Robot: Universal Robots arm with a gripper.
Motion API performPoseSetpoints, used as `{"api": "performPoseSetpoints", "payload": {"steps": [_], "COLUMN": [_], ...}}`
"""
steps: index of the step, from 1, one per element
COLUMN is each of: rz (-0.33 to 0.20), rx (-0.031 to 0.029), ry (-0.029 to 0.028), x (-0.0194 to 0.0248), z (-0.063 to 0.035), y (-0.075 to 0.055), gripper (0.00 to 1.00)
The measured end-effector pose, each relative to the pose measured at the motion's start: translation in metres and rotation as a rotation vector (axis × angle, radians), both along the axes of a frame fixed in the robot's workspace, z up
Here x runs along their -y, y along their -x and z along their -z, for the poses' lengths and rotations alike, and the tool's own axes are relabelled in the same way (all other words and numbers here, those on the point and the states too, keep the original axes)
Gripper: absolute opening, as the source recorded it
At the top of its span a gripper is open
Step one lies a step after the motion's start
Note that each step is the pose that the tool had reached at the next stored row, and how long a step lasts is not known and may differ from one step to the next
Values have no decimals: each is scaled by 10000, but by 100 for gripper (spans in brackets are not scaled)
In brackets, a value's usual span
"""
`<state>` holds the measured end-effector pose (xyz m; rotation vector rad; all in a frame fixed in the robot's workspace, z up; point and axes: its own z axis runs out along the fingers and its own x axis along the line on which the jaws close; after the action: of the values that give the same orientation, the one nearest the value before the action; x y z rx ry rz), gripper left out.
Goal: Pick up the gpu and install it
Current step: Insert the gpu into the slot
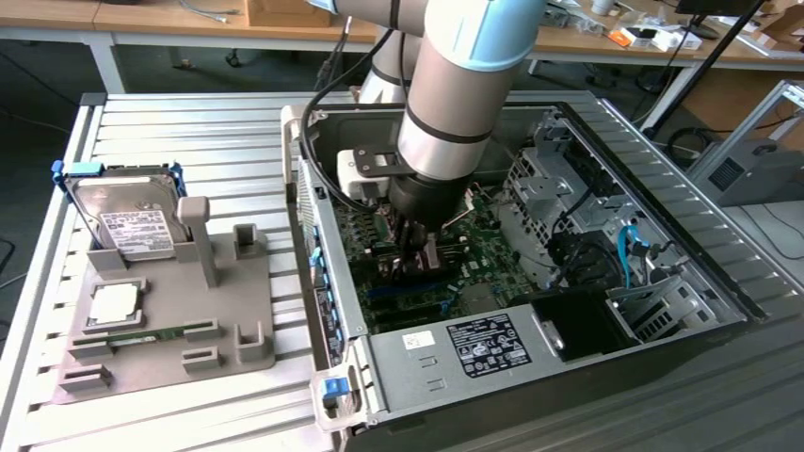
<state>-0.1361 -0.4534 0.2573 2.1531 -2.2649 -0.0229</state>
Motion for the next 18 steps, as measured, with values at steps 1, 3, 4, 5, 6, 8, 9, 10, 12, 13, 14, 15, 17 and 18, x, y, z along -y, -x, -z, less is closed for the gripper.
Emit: {"api": "performPoseSetpoints", "payload": {"steps": [1, 3, 4, 5, 6, 8, 9, 10, 12, 13, 14, 15, 17, 18], "rz": [0, 0, 0, 1, 1, 0, 0, 1, 0, 0, 0, 0, 0, 0], "rx": [0, -1, -1, -1, -1, -1, -1, -1, -1, -1, -2, -2, -2, -1], "ry": [5, 12, 14, 14, 15, 17, 17, 17, 18, 18, 19, 19, 18, 17], "x": [0, 0, 0, 0, 0, 0, 1, 1, 0, 0, 1, 1, 1, 1], "z": [2, 3, 4, 5, 7, 10, 11, 13, 18, 20, 23, 26, 32, 34], "y": [0, 0, 0, 0, 0, 0, 0, 0, 0, 0, 0, 1, 1, 0], "gripper": [27, 27, 27, 27, 27, 27, 27, 27, 27, 27, 27, 27, 27, 27]}}
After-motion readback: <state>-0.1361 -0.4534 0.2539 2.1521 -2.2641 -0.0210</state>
